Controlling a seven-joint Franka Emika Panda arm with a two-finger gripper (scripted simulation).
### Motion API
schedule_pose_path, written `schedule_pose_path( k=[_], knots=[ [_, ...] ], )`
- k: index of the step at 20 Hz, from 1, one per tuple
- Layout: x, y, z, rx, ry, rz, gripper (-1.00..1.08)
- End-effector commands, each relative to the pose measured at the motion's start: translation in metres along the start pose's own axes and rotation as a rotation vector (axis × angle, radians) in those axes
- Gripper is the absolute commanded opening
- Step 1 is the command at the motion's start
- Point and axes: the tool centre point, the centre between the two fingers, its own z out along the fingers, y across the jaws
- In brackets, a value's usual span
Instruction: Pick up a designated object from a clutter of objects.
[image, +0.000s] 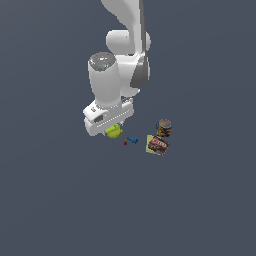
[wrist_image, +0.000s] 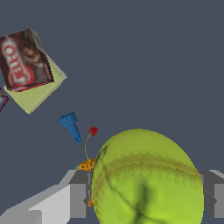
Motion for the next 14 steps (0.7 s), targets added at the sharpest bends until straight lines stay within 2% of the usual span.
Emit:
schedule_pose_path(
  k=[1, 14],
  knots=[
    [-0.017, 0.012, -0.025, 0.0, 0.003, 0.0, -1.0],
    [-0.1, 0.074, -0.147, 0.001, 0.002, 0.0, -1.0]
  ],
)
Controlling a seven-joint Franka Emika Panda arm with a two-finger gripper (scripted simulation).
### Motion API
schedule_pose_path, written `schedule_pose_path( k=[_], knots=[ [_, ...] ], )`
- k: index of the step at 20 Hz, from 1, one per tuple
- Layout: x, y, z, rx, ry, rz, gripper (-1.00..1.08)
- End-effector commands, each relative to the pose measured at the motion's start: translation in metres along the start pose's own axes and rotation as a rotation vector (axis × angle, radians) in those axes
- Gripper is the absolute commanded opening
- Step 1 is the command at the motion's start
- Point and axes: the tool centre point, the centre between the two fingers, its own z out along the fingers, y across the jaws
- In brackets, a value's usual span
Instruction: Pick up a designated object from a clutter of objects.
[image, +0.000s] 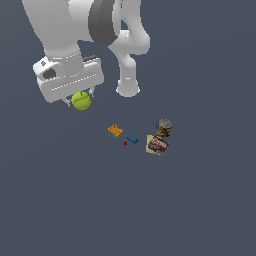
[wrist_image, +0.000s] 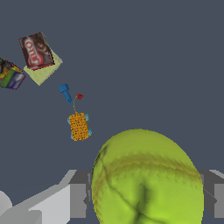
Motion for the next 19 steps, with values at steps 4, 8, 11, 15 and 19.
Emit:
schedule_pose_path(
  k=[4, 8, 11, 15, 19],
  knots=[
    [-0.029, 0.023, -0.044, -0.001, -0.001, 0.0, -1.0],
    [-0.043, 0.036, -0.067, -0.002, -0.002, 0.0, -1.0],
    [-0.051, 0.043, -0.079, -0.002, -0.003, 0.0, -1.0],
    [-0.056, 0.048, -0.088, -0.003, -0.003, -0.001, -1.0],
    [-0.056, 0.05, -0.089, -0.003, -0.003, -0.001, -1.0]
  ],
)
